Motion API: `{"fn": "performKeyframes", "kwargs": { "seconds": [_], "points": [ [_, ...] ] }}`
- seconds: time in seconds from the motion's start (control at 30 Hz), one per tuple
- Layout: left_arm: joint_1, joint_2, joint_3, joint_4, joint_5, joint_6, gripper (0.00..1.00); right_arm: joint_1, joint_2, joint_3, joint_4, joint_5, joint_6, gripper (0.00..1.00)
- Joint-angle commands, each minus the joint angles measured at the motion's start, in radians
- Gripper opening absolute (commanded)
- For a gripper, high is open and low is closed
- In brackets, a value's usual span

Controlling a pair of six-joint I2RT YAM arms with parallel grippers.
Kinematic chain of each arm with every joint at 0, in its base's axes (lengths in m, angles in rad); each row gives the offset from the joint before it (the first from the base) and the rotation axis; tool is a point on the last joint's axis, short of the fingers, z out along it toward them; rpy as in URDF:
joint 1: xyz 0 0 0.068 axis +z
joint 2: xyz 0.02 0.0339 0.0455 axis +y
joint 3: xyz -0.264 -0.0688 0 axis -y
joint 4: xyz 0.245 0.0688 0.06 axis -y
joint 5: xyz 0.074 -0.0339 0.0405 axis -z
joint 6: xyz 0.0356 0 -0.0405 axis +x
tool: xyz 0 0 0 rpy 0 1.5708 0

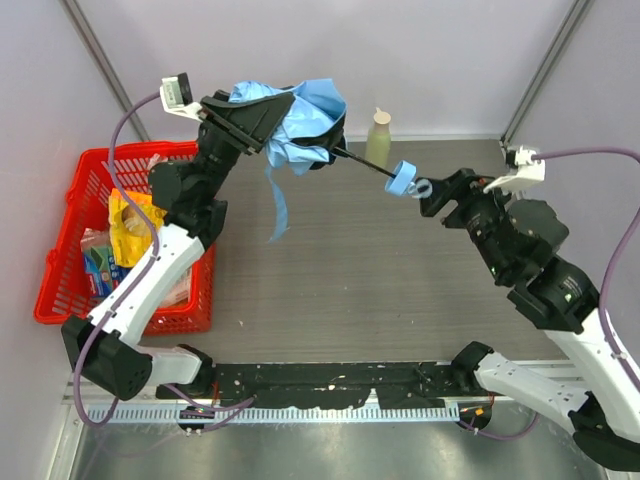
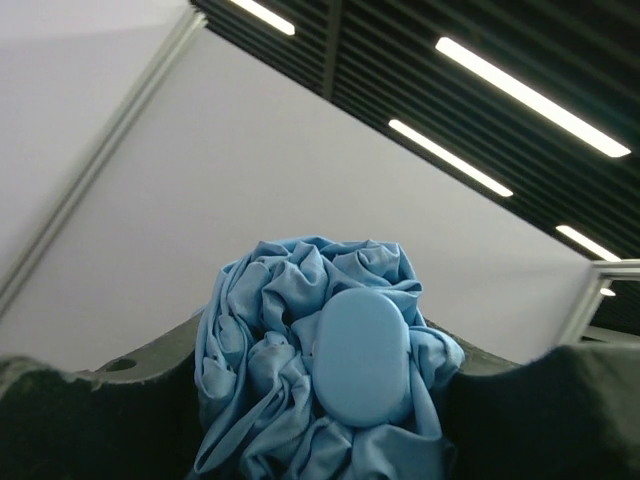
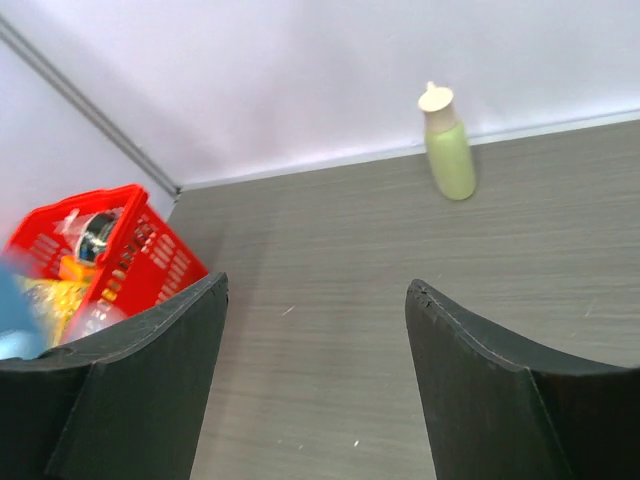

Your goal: Put away the umbrella

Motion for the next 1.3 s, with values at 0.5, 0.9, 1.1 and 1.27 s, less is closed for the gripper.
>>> {"fn": "performKeyframes", "kwargs": {
  "seconds": [0.5,0.9,1.1,1.27],
  "points": [
    [0.047,0.122,0.096,0.553,0.074,-0.570,0.00,-0.111,0.614,-0.185,1.688,-1.422,0.685,0.84],
    [0.041,0.162,0.082,0.614,0.030,-0.630,0.00,0.101,0.906,0.014,2.134,-1.325,0.901,0.73],
    [0.032,0.149,0.062,0.611,0.041,-0.610,0.00,0.110,0.872,0.009,1.976,-1.227,0.754,0.65],
    [0.032,0.160,0.065,0.622,0.019,-0.633,0.00,0.113,0.881,0.033,1.988,-1.263,0.783,0.48]
  ]
}}
